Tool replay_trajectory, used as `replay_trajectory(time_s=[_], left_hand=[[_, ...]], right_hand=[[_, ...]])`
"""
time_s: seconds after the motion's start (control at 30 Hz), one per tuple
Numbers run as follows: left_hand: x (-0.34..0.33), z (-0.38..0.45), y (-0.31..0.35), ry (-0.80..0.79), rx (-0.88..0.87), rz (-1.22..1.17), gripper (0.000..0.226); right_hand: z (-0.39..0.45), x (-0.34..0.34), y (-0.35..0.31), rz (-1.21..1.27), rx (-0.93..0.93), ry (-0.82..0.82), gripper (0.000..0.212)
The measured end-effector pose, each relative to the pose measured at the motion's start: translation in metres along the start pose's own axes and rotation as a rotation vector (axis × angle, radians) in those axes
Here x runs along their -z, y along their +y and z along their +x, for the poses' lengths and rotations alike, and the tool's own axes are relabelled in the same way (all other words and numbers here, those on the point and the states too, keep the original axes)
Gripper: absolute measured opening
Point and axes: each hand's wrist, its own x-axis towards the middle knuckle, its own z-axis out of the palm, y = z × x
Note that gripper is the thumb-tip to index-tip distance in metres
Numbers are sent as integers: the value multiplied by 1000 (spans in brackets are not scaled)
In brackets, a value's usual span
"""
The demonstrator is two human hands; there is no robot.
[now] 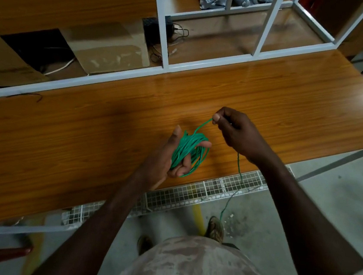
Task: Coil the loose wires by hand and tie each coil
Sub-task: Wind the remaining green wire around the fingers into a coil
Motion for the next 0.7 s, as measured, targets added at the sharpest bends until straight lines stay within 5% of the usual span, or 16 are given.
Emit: replay_trajectory(time_s=[0.33,0.7], left_hand=[[2,9,24,75,-238,-279,93],[43,33,46,304,-279,179,137]], right_hand=[[-19,-39,13,107,-3,-84,19],[-57,-60,-2,72,-10,-450,37]])
